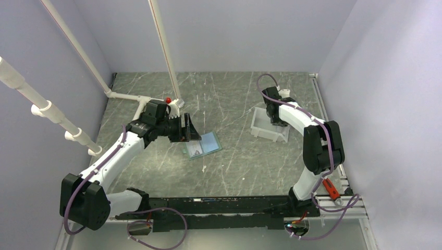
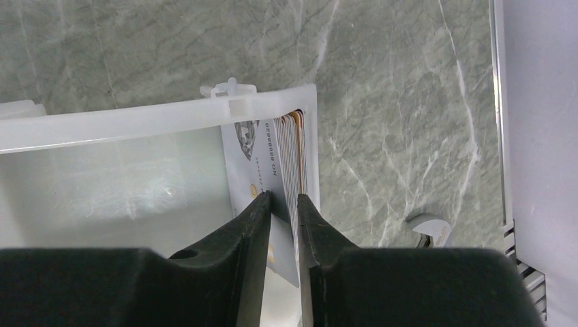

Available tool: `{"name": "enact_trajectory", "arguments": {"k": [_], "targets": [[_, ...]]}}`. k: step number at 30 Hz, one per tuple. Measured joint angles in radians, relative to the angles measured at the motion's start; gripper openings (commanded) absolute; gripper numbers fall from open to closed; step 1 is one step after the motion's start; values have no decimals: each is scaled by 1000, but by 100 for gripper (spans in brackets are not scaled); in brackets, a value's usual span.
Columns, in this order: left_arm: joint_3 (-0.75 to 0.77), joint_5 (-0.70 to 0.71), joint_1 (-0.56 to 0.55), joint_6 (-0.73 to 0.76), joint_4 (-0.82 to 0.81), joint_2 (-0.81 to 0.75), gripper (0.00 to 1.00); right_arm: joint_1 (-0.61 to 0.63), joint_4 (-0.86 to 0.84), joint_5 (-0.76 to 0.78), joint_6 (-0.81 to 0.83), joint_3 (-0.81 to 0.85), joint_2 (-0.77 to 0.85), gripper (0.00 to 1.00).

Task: Put the credit cards into the card holder
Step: Pick up the credit card from the center of the board.

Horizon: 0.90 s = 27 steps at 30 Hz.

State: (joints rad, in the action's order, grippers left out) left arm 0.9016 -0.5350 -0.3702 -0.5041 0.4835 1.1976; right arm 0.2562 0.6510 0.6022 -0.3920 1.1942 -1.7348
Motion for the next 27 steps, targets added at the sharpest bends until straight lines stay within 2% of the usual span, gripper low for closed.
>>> {"name": "enact_trajectory", "arguments": {"k": [17,21,25,27], "targets": [[0,-2,-1,5,0,0,76,3,-1,-9,-2,0,75,0],[3,-2,-1,10,8,2,86,3,-1,-29,-5,0,105,0],[23,-3,0,14,24,15,90,13,-47,-96,9,-45,217,0],[33,-18,1,13,27,18,90,21,-106,-172,21,-103,341,0]]}}
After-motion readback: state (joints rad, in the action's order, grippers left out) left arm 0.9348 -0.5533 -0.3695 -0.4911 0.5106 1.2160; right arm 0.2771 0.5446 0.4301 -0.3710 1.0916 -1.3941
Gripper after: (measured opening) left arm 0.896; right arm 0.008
